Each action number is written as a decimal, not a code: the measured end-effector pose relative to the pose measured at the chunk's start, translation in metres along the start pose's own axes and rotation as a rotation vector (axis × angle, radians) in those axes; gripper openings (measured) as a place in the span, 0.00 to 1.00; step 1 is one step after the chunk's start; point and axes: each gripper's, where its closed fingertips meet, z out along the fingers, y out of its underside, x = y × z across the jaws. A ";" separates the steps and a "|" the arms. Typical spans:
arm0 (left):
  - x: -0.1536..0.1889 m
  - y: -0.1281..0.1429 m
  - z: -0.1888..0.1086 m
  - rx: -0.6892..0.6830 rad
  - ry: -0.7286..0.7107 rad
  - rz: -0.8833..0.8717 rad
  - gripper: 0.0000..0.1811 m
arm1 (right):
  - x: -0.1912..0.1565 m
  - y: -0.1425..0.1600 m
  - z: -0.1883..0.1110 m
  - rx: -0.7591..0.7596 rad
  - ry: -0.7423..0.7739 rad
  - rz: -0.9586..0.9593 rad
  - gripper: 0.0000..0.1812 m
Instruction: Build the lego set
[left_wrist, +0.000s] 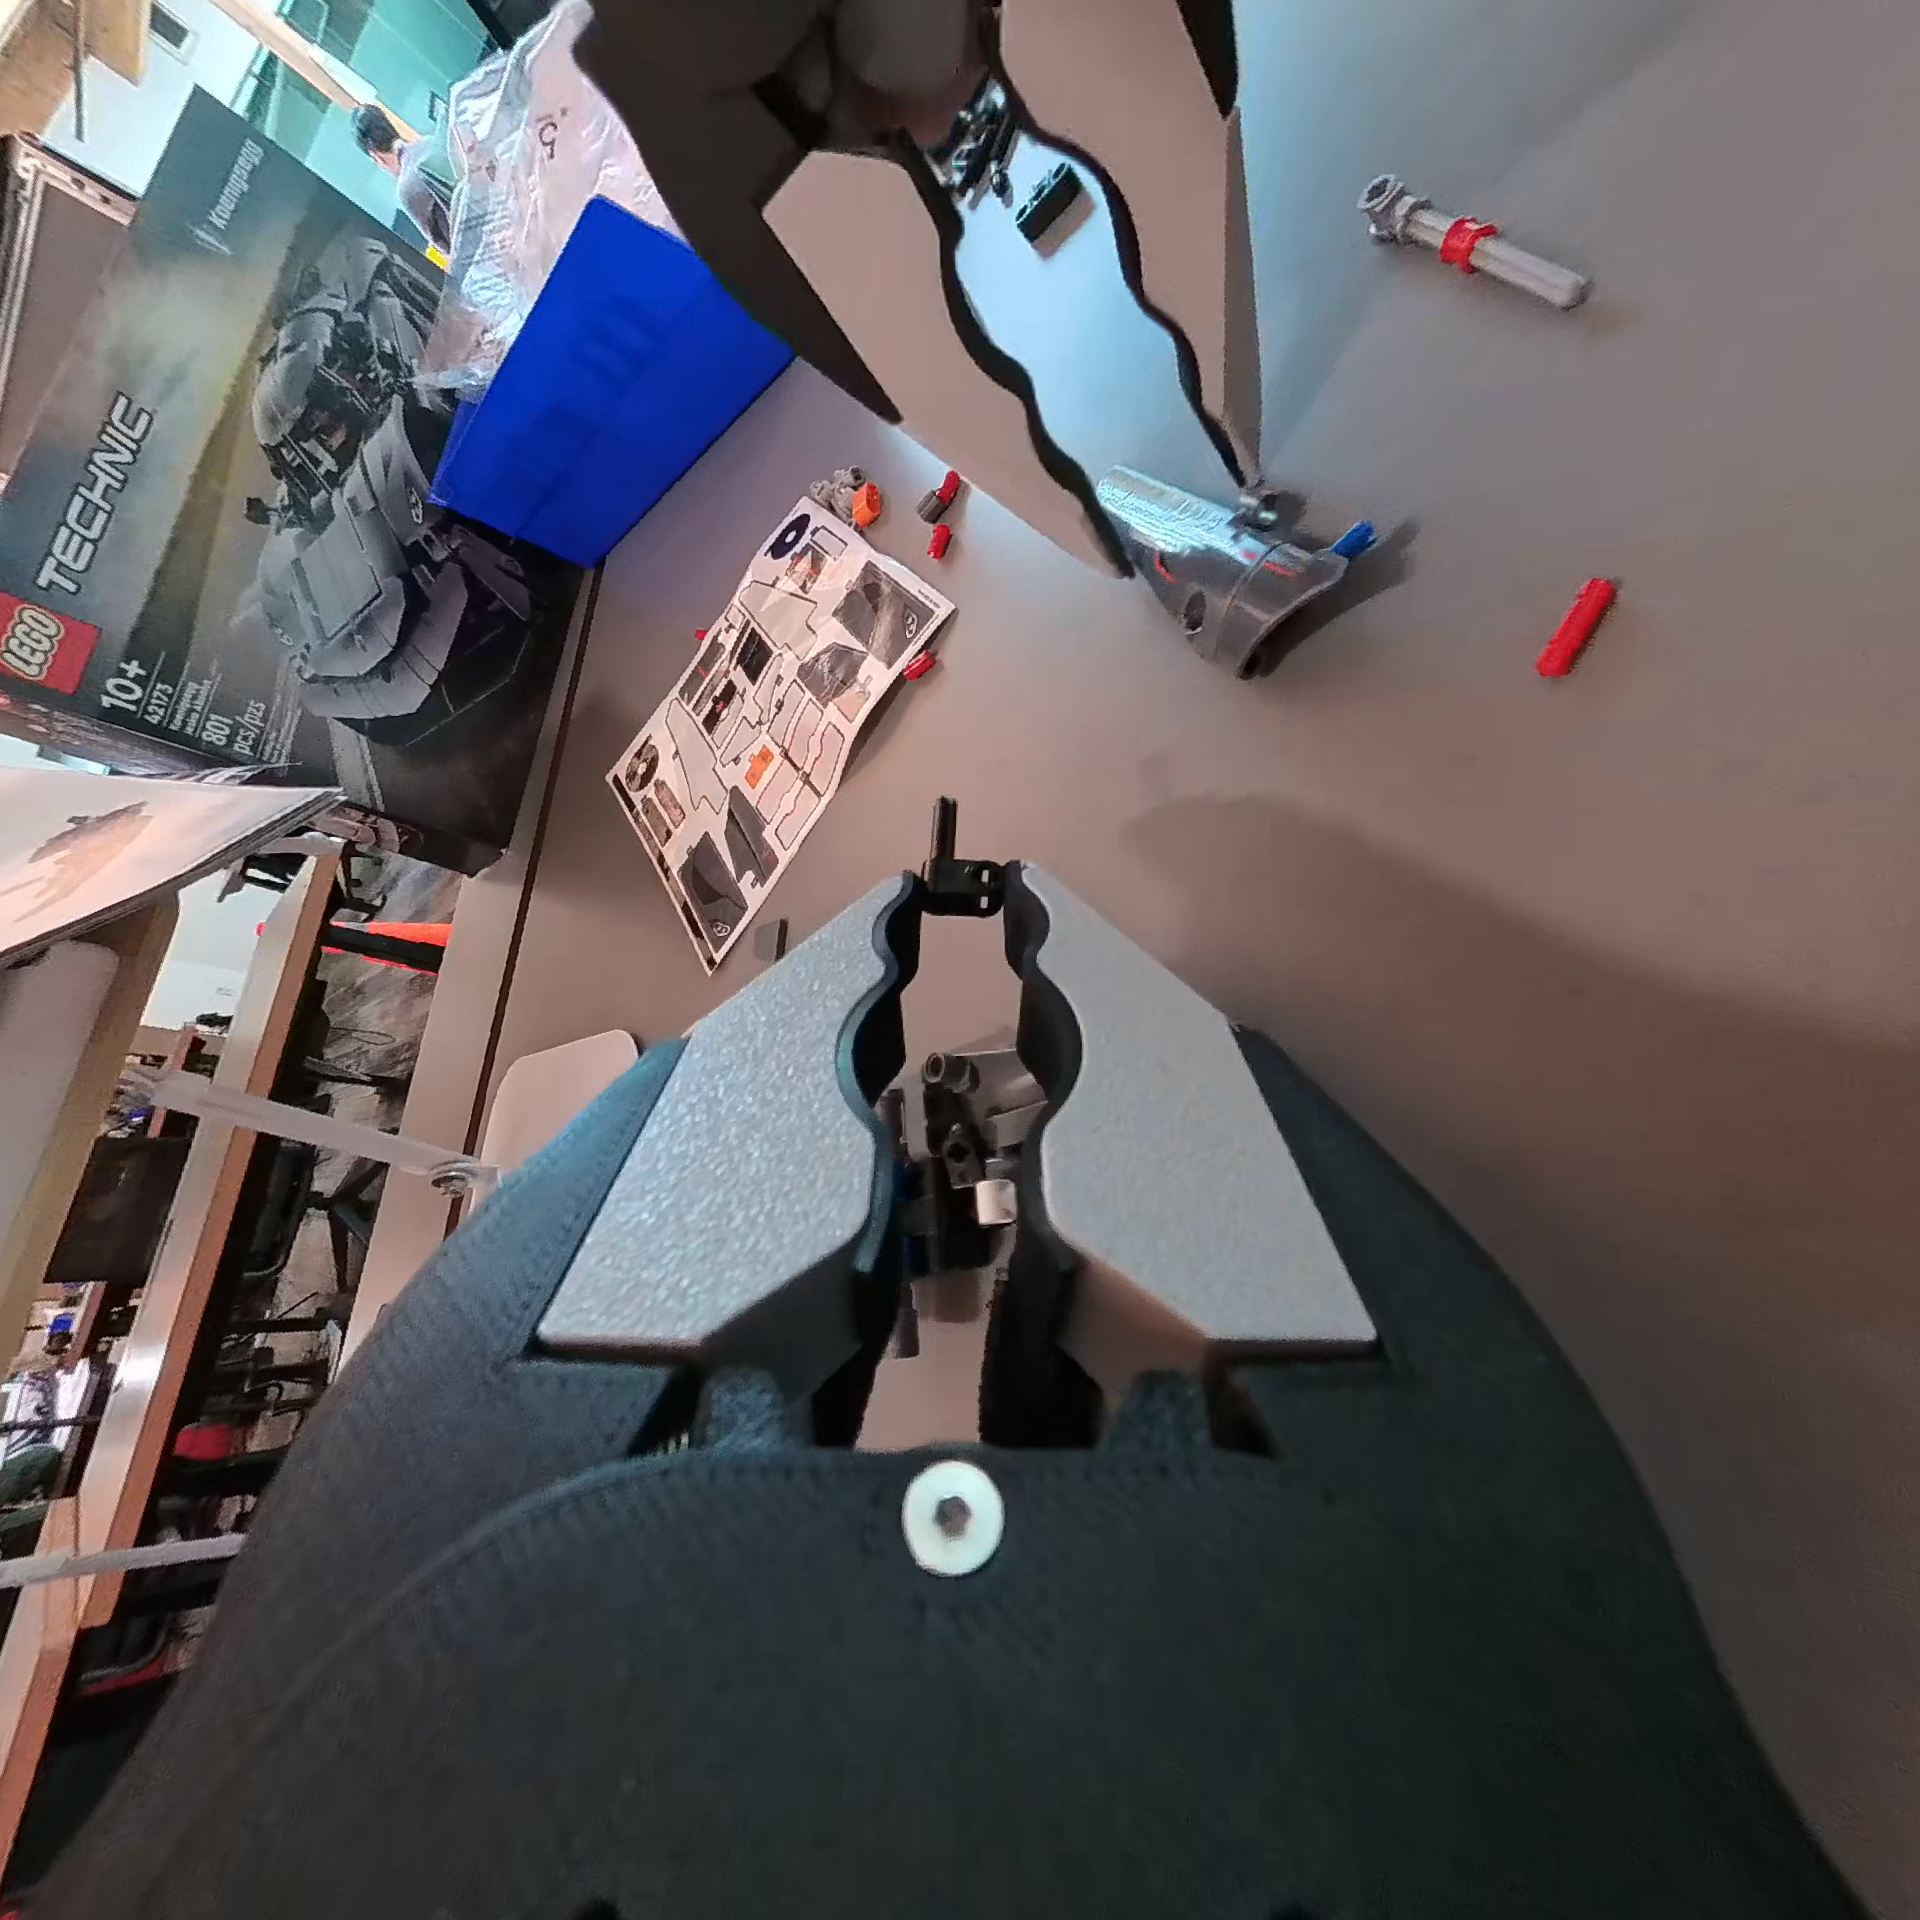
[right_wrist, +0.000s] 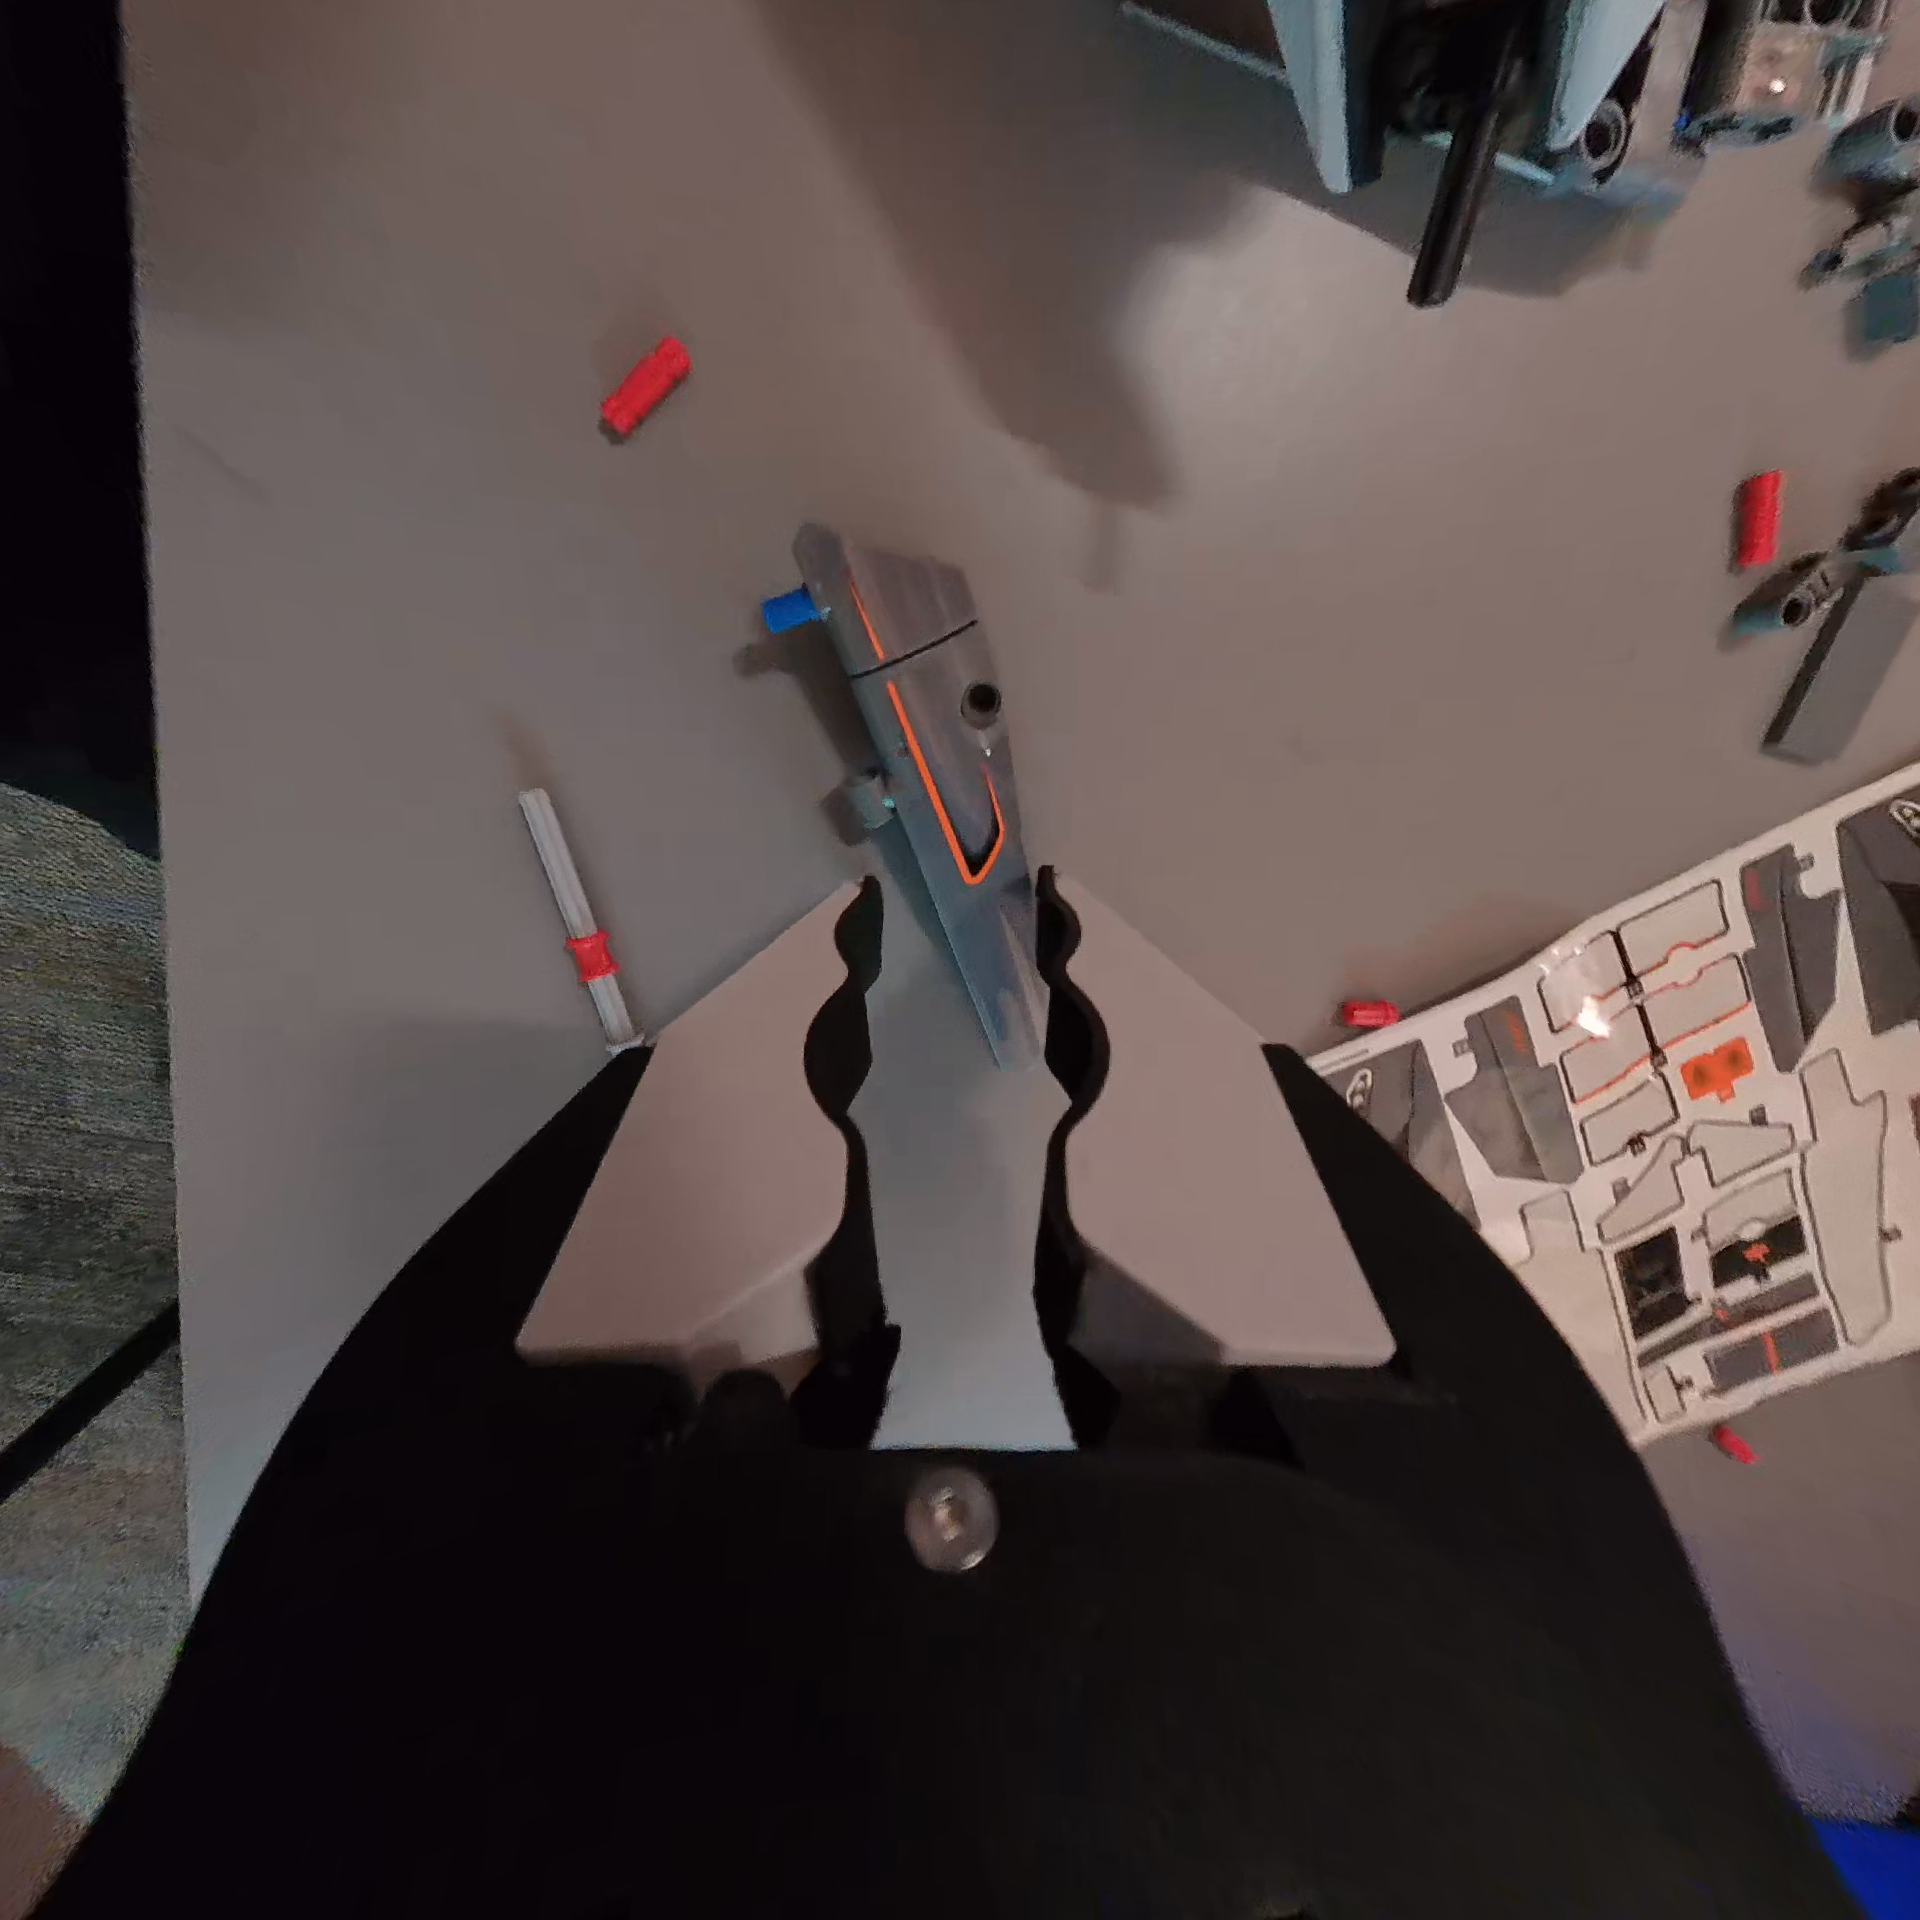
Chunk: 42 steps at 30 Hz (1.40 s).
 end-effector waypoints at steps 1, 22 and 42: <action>-0.001 0.001 0.000 -0.002 -0.005 -0.001 0.07 | 0.001 -0.001 0.001 0.010 -0.006 0.003 0.14; -0.001 0.000 0.001 -0.008 -0.026 0.051 0.07 | 0.002 -0.006 -0.007 0.130 -0.416 0.239 0.09; 0.002 -0.004 -0.003 0.003 -0.017 0.074 0.07 | 0.014 -0.023 0.001 0.086 -0.705 0.284 0.09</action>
